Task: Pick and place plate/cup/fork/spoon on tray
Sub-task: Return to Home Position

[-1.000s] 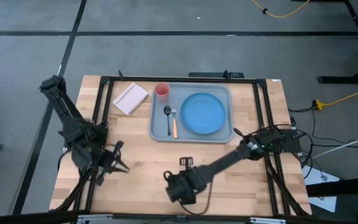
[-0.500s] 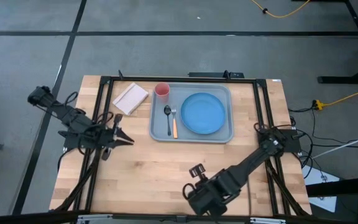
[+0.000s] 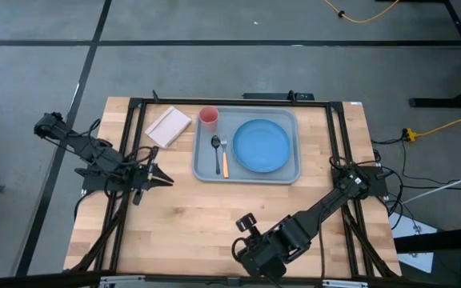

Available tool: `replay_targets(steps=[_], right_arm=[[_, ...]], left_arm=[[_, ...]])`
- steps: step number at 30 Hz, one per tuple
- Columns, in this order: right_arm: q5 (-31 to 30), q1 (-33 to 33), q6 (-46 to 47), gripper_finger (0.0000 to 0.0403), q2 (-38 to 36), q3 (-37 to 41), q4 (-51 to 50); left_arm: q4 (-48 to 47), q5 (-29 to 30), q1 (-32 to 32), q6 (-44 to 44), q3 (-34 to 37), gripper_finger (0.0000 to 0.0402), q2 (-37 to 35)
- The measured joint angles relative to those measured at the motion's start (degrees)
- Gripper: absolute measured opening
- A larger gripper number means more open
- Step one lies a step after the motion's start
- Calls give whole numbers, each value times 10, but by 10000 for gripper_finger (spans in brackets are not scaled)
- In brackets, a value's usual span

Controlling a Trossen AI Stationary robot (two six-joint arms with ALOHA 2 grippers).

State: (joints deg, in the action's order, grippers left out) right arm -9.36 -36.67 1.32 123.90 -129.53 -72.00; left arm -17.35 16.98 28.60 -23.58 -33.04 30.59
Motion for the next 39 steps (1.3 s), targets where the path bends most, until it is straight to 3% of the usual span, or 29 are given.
replay_targets(steps=[4,8,14,19,24,28,33,39], right_arm=[[-1,0,2,20,-2,53,21],[-53,0,24,20,-46,131,87],[-124,-7,28,20,-174,354,317],[-111,-3,-27,20,-282,549,537],[-90,31,-35,20,-382,709,669],[-38,75,-36,20,-459,826,766],[31,133,-40,20,-539,950,862],[33,174,-34,20,-609,1032,914]], left_arm=[[0,-46,0,-52,0,37,0],[-1,-62,0,-57,0,37,-1],[-40,-99,0,-30,0,37,-16],[-58,-105,0,5,0,37,-30],[-80,-105,0,15,0,37,-41],[-80,-103,-13,38,0,37,-45],[-80,-105,-41,78,0,37,-45],[-38,-134,-69,115,30,37,-50]])
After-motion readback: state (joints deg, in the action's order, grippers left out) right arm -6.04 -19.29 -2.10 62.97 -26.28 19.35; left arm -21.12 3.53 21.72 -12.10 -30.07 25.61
